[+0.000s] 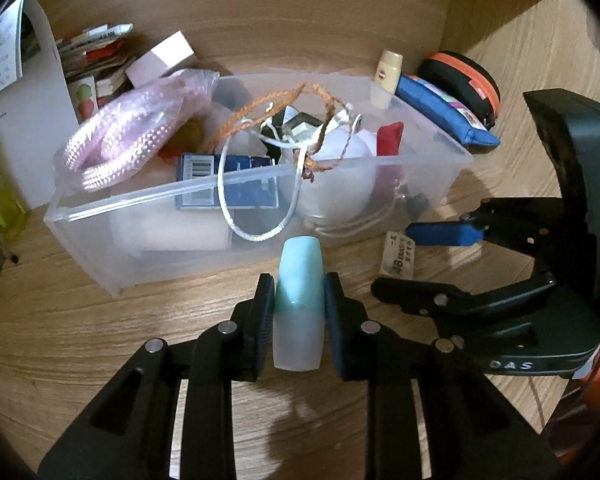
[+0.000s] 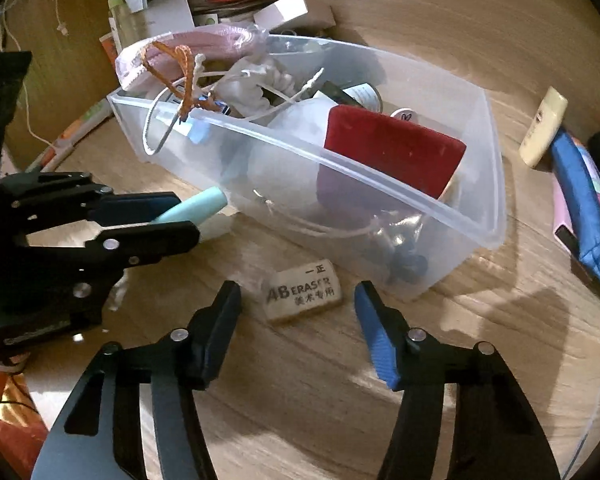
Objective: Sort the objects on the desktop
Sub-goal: 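Grasp the mint-green tube with the left gripper while the right grasps the beige eraser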
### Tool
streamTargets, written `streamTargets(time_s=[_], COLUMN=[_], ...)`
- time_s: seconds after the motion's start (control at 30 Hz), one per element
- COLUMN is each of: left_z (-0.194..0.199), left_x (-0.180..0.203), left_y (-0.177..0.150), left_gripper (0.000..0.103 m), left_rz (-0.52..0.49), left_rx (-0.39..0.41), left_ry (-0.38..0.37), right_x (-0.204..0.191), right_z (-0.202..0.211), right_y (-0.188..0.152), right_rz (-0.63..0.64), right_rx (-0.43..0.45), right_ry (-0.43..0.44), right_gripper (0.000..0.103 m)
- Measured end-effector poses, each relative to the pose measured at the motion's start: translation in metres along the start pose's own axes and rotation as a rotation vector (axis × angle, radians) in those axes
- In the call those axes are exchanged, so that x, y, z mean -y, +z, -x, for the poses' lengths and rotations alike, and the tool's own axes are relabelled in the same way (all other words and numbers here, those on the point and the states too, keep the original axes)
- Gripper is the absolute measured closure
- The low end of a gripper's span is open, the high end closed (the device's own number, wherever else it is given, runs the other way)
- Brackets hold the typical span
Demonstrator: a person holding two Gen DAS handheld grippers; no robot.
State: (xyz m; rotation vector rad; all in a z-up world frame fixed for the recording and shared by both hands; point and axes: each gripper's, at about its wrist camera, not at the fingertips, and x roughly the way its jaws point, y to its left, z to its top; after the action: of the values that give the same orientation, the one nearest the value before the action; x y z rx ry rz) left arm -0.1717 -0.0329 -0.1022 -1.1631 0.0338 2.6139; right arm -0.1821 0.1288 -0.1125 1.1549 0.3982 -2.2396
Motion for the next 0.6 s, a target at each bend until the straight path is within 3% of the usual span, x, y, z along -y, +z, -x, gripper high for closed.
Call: streamTargets(time_s=[0.07,0.37,0.6], left_z=[0.000,0.001,0.021], left_x=[0.000,-0.001,0.013], left_y=[0.000,-0.004,-0.009], left_gripper=[0.079,0.079,0.079], left_rz=[-0.001,0.010,-0.021], left_rx=[0.002,0.005,0.052], left_ry=[0.000,0.019,0.065], right_x=[-0.003,-0.012,-0.008], right_z=[0.001,0.007,0.044], right_y=[-0.001,-0.008,-0.015], right_rz=[0.010,0.008,-0.044], right_rx=[0.004,0.026,0.119], right_ry=[-0.005,0.009,0.029], right_gripper=[0.063,0.063,0.063])
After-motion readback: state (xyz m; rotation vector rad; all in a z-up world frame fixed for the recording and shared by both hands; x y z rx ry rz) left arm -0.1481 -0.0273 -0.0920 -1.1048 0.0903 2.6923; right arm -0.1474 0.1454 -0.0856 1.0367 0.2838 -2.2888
